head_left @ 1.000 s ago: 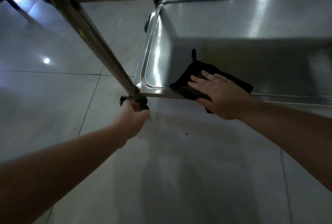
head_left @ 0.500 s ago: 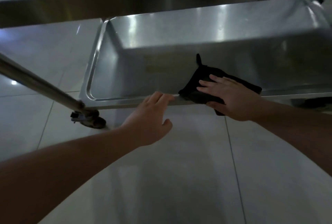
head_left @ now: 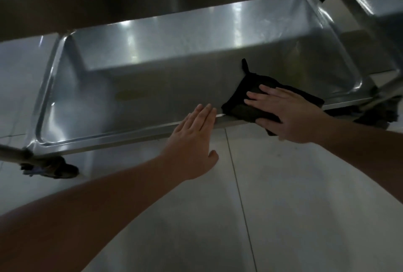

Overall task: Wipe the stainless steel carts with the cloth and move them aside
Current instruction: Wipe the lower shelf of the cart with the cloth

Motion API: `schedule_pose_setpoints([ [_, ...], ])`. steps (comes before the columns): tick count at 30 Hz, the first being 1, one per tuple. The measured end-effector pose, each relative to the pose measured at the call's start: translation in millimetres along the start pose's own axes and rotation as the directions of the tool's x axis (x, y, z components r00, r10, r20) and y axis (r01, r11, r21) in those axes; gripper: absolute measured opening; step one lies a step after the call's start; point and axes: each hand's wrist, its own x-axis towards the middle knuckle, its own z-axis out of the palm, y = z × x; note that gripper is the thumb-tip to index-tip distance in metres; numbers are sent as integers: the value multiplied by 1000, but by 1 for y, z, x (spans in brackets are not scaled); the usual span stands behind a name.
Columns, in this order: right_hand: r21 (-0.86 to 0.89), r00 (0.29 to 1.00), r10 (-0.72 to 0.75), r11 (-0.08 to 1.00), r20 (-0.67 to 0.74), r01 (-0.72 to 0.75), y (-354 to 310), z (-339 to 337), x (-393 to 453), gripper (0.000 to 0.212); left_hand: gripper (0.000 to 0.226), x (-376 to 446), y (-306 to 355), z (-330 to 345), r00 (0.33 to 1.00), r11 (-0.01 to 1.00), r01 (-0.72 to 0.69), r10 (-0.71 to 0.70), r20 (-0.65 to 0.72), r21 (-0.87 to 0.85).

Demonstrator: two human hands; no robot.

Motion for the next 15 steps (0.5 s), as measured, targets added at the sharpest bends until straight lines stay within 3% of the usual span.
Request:
schedule_pose_setpoints([
  [5, -2, 994, 104, 995, -16, -104, 37, -9, -26, 56, 102, 31, 43, 9, 1000, 1000, -17, 18, 16, -25],
  [11, -16, 974, 224, 974, -45, -225, 74, -15, -55, 62, 103, 58, 65, 18, 997, 995, -75, 73, 38, 70],
  [15, 12, 917, 375, 926, -138, -377, 93, -14, -70, 63, 104, 62, 62, 26, 995, 986, -97, 94, 26, 133],
])
